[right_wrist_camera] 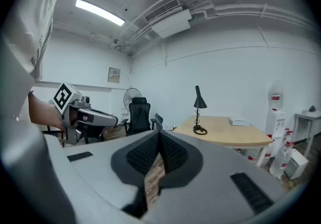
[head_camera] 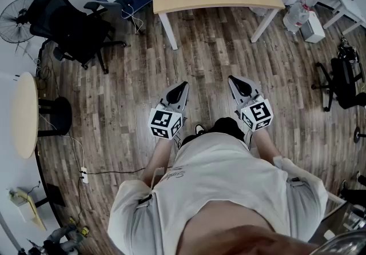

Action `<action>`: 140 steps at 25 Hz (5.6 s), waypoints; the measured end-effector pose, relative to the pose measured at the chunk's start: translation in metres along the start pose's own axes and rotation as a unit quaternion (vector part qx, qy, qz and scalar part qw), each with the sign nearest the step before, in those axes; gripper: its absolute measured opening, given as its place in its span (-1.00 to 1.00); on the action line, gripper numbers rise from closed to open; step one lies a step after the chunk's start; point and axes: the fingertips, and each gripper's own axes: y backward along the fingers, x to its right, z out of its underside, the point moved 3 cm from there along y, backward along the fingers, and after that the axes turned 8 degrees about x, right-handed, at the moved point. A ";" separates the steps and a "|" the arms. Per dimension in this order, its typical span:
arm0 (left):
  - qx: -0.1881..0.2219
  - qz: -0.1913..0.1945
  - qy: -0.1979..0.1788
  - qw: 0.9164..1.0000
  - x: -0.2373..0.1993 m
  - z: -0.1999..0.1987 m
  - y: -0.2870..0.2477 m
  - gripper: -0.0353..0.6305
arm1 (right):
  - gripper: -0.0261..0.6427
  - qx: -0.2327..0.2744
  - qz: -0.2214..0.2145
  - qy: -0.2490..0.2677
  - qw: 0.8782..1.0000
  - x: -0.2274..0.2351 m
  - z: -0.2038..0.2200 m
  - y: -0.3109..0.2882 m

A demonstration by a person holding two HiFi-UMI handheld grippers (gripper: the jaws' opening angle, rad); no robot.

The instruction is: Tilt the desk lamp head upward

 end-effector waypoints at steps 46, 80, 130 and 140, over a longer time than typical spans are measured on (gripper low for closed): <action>-0.047 -0.053 0.047 0.996 -0.228 -0.034 -0.258 -0.85 | -0.94 -0.047 -0.033 -0.056 0.997 0.201 0.069 -0.284; -0.058 0.082 0.022 0.995 -0.431 -0.062 -0.383 -0.85 | -0.94 -0.040 0.165 -0.063 0.983 0.267 0.031 -0.449; -0.358 0.099 -0.064 0.926 -0.462 0.147 -0.628 -0.85 | -0.94 -0.044 0.031 -0.035 0.998 0.399 0.067 -0.550; -0.364 0.097 -0.055 0.925 -0.467 0.159 -0.630 -0.85 | -0.94 -0.026 0.016 -0.037 0.999 0.397 0.058 -0.563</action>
